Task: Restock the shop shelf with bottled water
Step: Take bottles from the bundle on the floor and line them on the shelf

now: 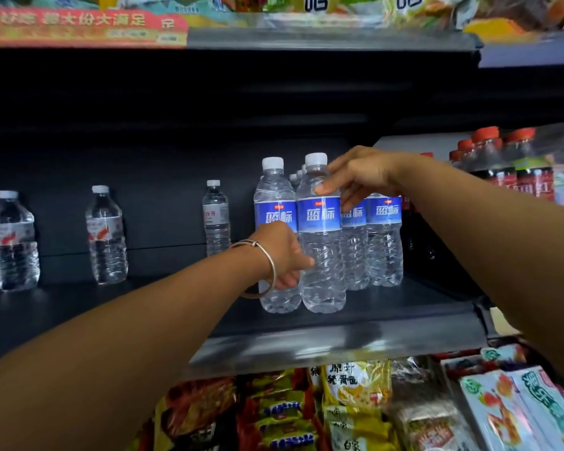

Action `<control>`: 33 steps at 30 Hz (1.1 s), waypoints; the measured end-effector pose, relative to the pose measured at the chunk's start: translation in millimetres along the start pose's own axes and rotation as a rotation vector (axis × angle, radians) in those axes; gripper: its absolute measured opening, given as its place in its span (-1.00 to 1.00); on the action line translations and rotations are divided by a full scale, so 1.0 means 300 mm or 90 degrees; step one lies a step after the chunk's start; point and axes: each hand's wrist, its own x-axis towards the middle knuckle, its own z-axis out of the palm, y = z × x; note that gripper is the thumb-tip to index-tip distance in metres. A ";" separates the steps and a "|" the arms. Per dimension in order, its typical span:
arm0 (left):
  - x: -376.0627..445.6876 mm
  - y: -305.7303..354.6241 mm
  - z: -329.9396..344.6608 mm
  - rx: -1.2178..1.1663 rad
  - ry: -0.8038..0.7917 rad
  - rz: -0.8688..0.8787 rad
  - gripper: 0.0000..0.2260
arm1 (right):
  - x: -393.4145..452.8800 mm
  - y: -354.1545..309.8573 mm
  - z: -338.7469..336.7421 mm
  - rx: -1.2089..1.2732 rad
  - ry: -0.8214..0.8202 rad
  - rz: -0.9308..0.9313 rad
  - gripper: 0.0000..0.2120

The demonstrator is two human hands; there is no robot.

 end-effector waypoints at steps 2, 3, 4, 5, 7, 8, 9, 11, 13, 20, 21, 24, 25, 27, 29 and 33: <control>-0.004 0.002 -0.002 0.023 0.005 0.011 -0.81 | -0.005 0.006 0.005 0.028 0.013 0.009 -0.38; -0.009 0.005 -0.002 0.029 0.004 0.012 -0.81 | -0.008 0.006 0.008 0.041 0.015 0.008 -0.37; -0.013 0.008 -0.002 0.031 0.002 0.011 -0.81 | -0.011 0.006 0.011 0.054 0.018 0.008 -0.37; -0.018 0.012 -0.002 0.032 0.003 0.012 -0.81 | -0.014 0.008 0.015 0.064 0.023 0.011 -0.36; -0.028 0.016 -0.002 0.033 0.010 0.015 -0.83 | -0.016 0.017 0.021 0.085 0.041 0.021 -0.34; -0.032 0.015 -0.002 0.035 0.013 0.019 -0.84 | -0.018 0.021 0.026 0.098 0.047 0.022 -0.36; -0.037 0.015 0.000 0.038 0.018 0.024 -0.85 | -0.023 0.024 0.032 0.110 0.056 0.021 -0.40; -0.046 0.014 0.002 0.046 0.034 0.040 -0.86 | -0.034 0.028 0.048 0.130 0.081 0.016 -0.50; -0.058 0.014 0.007 0.066 0.048 0.055 -0.87 | -0.051 0.031 0.070 0.132 0.110 0.010 -0.55; -0.096 0.007 0.053 0.105 0.080 0.152 -0.88 | -0.149 0.026 0.125 -0.125 0.215 -0.011 -0.34; -0.109 0.009 0.065 0.105 0.087 0.175 -0.90 | -0.177 0.022 0.127 -0.179 0.223 -0.023 -0.35; -0.153 0.015 0.111 0.077 0.082 0.222 -0.87 | -0.289 0.028 0.138 -0.306 0.235 -0.042 -0.42; -0.170 0.015 0.132 0.063 0.073 0.233 -0.86 | -0.333 0.042 0.141 -0.351 0.234 -0.037 -0.43; -0.207 0.013 0.188 0.043 0.040 0.249 -0.81 | -0.428 0.087 0.151 -0.436 0.222 -0.014 -0.41; -0.248 0.004 0.267 0.042 0.005 0.267 -0.72 | -0.530 0.151 0.171 -0.506 0.204 0.028 -0.37; -0.331 -0.029 0.466 0.073 -0.076 0.300 -0.62 | -0.735 0.311 0.245 -0.606 0.165 0.099 -0.38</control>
